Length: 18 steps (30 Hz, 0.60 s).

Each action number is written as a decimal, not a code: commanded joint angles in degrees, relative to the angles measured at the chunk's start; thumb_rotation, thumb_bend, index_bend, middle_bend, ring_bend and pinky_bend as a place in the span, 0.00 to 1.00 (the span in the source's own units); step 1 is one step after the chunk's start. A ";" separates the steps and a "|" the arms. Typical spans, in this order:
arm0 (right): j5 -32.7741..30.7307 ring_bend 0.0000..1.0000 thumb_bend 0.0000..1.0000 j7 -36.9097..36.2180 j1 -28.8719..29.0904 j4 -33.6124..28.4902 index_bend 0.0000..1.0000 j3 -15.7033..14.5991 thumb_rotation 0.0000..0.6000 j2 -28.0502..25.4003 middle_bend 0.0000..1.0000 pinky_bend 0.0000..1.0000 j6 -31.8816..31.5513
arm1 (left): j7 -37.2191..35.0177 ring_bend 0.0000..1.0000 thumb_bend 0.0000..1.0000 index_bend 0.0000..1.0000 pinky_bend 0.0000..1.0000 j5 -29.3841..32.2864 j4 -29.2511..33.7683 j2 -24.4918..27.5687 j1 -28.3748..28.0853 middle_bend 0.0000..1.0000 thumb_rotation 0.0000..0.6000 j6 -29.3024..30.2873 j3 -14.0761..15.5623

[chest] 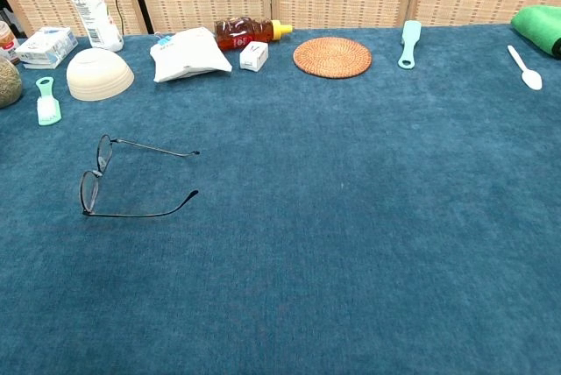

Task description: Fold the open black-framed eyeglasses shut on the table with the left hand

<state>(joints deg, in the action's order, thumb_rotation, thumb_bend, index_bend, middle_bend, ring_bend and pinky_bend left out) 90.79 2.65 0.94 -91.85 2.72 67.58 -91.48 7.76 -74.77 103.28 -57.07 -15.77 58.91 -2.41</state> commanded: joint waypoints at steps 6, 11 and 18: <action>-0.17 0.26 0.27 0.04 -0.35 -0.10 0.33 -0.16 1.00 -0.12 0.22 0.33 -0.12 | -1.33 0.06 0.03 0.11 0.04 5.56 -0.89 -1.86 -6.70 0.03 0.71 -9.34 -2.09; -0.23 0.26 0.27 0.19 -0.49 -0.22 0.33 -0.15 1.00 -0.22 0.22 0.33 -0.24 | -3.40 0.05 0.02 0.09 0.04 8.41 -0.99 -1.67 -11.02 0.03 0.69 -16.56 -2.83; -0.39 0.26 0.27 0.35 -0.73 -0.40 0.33 -0.17 1.00 -0.37 0.22 0.34 -0.35 | -0.87 0.05 0.00 0.09 0.04 11.82 -2.70 -3.23 -15.80 0.03 0.67 -21.66 -2.54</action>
<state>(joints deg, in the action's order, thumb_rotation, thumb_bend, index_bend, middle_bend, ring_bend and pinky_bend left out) 90.40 3.00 0.21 -92.25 2.55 67.21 -91.83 6.33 -63.86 101.10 -59.78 -30.63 38.22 -4.96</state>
